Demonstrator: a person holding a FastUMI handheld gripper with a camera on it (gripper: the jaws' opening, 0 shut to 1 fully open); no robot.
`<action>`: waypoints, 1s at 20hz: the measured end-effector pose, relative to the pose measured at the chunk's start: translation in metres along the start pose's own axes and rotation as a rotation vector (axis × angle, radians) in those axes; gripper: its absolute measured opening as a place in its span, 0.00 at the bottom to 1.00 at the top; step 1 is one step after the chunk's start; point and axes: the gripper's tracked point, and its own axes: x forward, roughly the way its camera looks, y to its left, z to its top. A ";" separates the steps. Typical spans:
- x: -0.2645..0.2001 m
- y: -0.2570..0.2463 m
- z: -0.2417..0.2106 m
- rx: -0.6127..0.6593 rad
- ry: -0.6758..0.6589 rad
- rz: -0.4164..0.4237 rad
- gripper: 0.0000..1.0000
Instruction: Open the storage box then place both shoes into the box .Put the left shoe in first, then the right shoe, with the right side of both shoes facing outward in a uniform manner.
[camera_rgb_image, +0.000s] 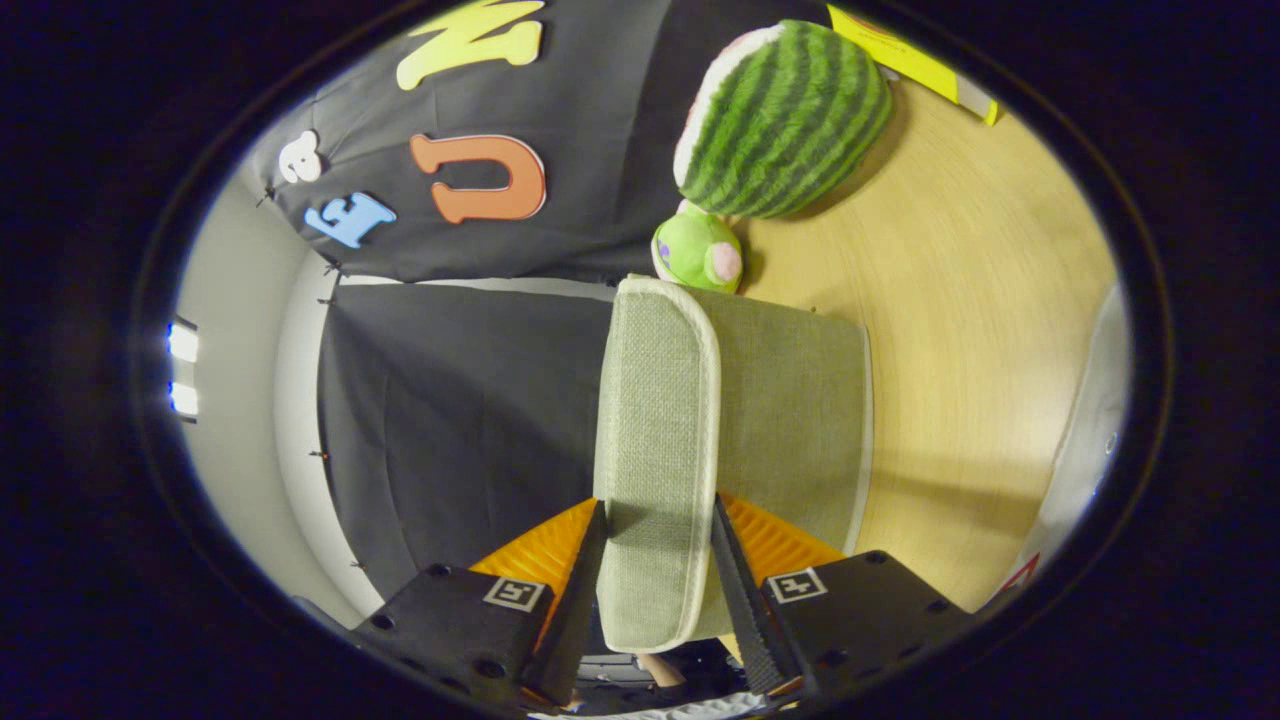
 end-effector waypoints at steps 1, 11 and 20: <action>-0.004 -0.001 0.002 -0.005 -0.005 0.001 0.62; -0.017 0.018 -0.002 -0.073 -0.009 0.034 0.14; -0.030 0.082 -0.001 -0.188 -0.049 0.072 0.05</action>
